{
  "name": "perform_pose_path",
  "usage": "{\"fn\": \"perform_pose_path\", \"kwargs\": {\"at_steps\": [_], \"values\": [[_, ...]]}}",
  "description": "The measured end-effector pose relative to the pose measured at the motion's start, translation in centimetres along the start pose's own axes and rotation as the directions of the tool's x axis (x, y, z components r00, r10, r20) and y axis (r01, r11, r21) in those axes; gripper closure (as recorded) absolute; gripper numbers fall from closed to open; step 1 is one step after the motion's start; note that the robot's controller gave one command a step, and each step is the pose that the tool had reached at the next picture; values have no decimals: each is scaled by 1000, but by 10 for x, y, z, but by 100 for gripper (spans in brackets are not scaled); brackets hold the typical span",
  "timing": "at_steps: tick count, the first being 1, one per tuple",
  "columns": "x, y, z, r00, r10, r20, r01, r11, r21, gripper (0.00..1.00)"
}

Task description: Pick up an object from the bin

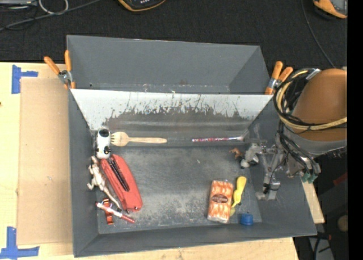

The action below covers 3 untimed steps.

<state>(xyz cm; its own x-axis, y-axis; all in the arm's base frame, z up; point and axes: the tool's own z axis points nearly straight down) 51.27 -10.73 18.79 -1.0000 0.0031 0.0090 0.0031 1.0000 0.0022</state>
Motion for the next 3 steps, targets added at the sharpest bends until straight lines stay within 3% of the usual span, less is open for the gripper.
{"fn": "perform_pose_path", "kwargs": {"at_steps": [1,2,3], "values": [[-1,1,-4,1000,-4,8,4,1000,2,0],[6,12,41,980,197,15,-197,980,0,0],[9,23,78,969,247,4,-247,969,0,0]]}}
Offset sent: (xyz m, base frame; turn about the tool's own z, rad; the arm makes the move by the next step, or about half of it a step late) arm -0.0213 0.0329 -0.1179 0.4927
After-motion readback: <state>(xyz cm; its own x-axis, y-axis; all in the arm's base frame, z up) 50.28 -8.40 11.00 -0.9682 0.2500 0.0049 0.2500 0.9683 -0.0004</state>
